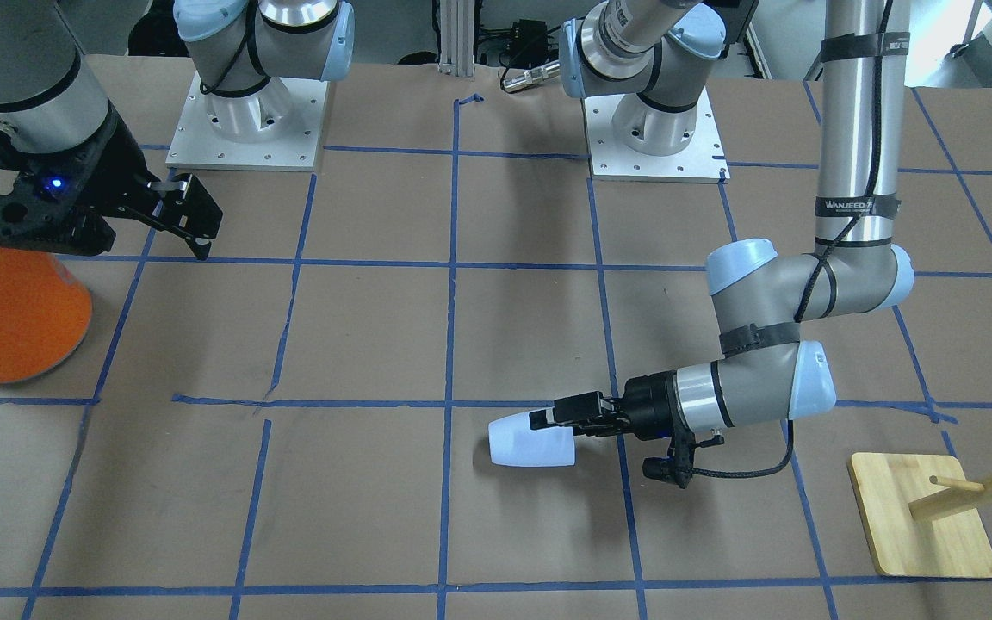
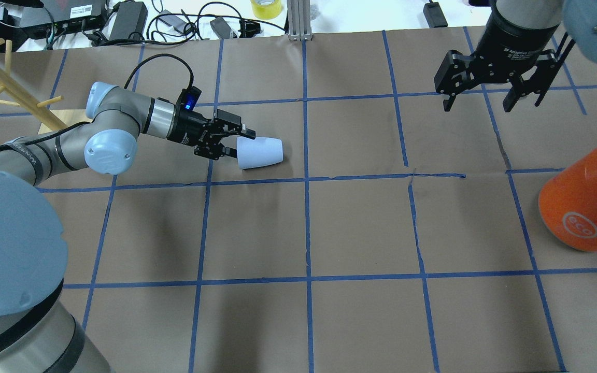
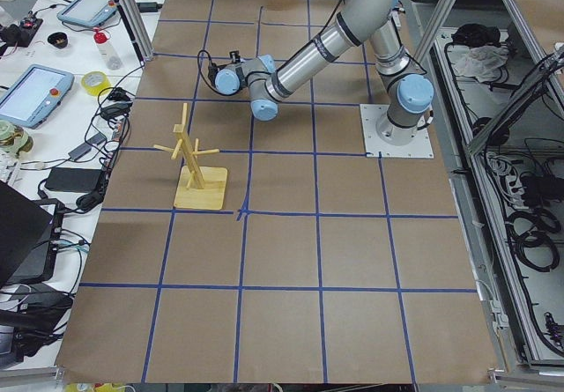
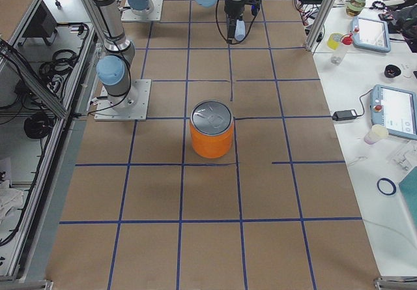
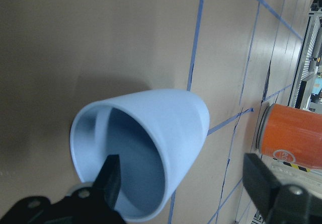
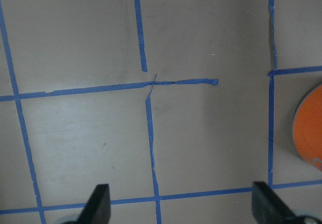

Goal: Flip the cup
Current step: 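Grasp the cup's rim with the left gripper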

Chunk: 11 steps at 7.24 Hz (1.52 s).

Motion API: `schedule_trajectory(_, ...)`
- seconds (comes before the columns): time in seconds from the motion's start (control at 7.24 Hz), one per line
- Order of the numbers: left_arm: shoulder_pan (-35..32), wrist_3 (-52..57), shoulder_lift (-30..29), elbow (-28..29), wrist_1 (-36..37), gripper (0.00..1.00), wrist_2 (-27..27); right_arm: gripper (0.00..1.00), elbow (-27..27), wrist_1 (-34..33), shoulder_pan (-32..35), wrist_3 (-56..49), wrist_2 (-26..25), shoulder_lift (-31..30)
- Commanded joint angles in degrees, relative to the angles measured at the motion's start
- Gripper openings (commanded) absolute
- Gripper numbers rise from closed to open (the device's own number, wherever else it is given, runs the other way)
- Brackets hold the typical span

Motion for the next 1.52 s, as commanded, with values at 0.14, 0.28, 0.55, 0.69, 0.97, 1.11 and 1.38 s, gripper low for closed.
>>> schedule_trajectory(0.14, -0.27, -0.5, -0.21, 0.17, -0.04, 0.33, -4.03, 1.0, 0.0, -2.17, 0.0, -0.03, -0.06, 0.06)
schedule_trajectory(0.28, -0.27, -0.5, -0.21, 0.17, -0.04, 0.23, -4.4, 1.0, 0.0, -2.35, 0.0, -0.12, -0.06, 0.06)
schedule_trajectory(0.55, -0.27, -1.11, 1.28, 0.08, -0.3, 0.04, -4.4, 1.0, 0.09, -2.26, 0.0, -0.12, 0.02, 0.06)
schedule_trajectory(0.69, -0.27, -5.46, 1.9, 0.17, -0.3, 0.03, -4.4, 1.0, 0.09, -2.26, 0.0, -0.03, 0.2, 0.06)
schedule_trajectory(0.97, -0.27, -12.15, 4.09, 0.43, 0.05, 0.01, -3.35, 1.0, 0.09, -2.35, 0.0, -0.12, 0.12, 0.15)
schedule_trajectory(1.11, -0.27, -12.71, 5.67, 1.04, -0.04, 0.01, 0.48, 1.0, 0.09, -2.35, 0.0, -0.12, 0.2, 0.06)
schedule_trajectory(1.38, -0.97, -15.52, 9.88, 3.93, -0.3, 0.03, 24.32, 1.0, 0.09, -2.26, 0.0, -0.12, 0.11, 0.15)
